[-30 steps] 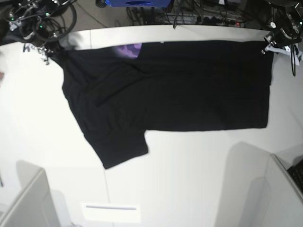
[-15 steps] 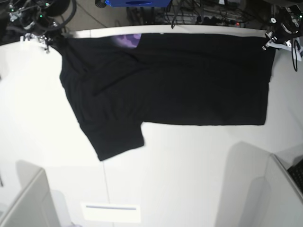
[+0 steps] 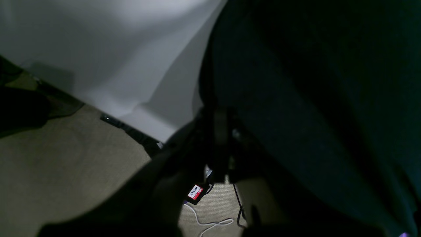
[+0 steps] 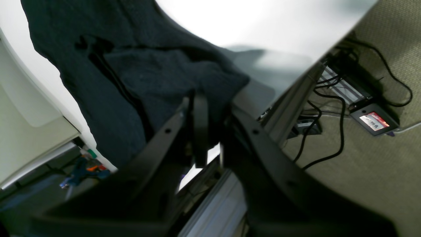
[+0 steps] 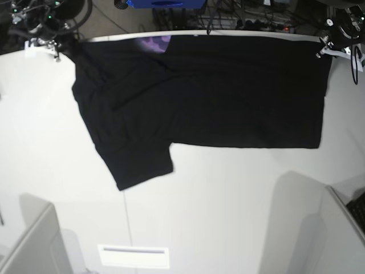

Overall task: Fold the T-shirt properly
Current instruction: 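Drag the shirt toward the robot with both grippers, then release, then reach both grippers down to the shirt's hem corners and grasp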

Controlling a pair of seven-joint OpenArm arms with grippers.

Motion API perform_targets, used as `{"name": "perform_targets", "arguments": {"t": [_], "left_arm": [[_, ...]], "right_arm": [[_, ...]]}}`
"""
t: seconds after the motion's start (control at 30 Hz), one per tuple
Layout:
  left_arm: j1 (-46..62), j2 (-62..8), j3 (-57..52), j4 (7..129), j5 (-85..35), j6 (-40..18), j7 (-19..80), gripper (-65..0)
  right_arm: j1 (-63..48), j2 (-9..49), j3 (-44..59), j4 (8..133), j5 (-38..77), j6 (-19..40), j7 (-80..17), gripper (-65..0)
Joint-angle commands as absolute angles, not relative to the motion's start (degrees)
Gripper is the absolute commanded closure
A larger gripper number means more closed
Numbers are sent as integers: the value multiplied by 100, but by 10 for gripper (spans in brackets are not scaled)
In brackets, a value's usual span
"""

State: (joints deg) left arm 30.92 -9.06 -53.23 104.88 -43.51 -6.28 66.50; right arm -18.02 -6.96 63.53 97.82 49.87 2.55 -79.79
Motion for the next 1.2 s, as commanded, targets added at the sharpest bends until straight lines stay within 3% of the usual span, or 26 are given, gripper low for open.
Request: {"name": "perform_targets", "arguments": {"t": [0.0, 0.07, 0.17, 0.2, 0.27, 0.43, 0.53, 0.63, 0.77, 0.93, 1.17], "left_arm": [[3169, -989, -5385, 10580, -4356, -664, 6580, -94], [3169, -989, -5429, 10571, -4356, -664, 6571, -273], [3125, -980, -5789, 10580, -4365, -664, 6571, -510], [3116, -980, -5903, 10580, -4365, -664, 6571, -569], [3108, -1007, -6141, 10589, -4365, -664, 6571, -612], [2976, -1086, -6730, 10598, -4374, -664, 6571, -555], [2782, -1209, -7029, 10589, -4391, -664, 6571, -474], [2563, -1385, -7037, 10607, -4400, -664, 6571, -304], [2193, -1429, -6976, 10598, -4400, -664, 6571, 0], [1956, -1578, -6158, 10563, -4400, -664, 6571, 0], [1815, -1640, -5684, 10589, -4400, -664, 6571, 0]], "right_arm": [[-1903, -637, 6387, 9886, 5209, 259, -8000, -204], [-2009, -637, 6387, 9895, 5455, 242, -7996, -300], [-2088, -620, 6492, 9895, 5613, 242, -7969, -297], [-2079, -611, 6633, 9895, 5578, 242, -7969, -296], [-2070, -585, 6879, 9895, 5534, 242, -7969, -296], [-1895, -242, 7152, 9895, 5560, 268, -7969, -296], [-1490, 22, 7090, 9895, 5560, 277, -7969, -293], [-927, 312, 6756, 9833, 5516, 277, -7969, -293], [-295, 673, 5684, 9789, 5516, 277, -7793, -293], [681, 857, 4092, 9068, 4708, 312, -6967, -300], [1719, 892, 2554, 7178, 3451, 1200, -5332, -302]]}}
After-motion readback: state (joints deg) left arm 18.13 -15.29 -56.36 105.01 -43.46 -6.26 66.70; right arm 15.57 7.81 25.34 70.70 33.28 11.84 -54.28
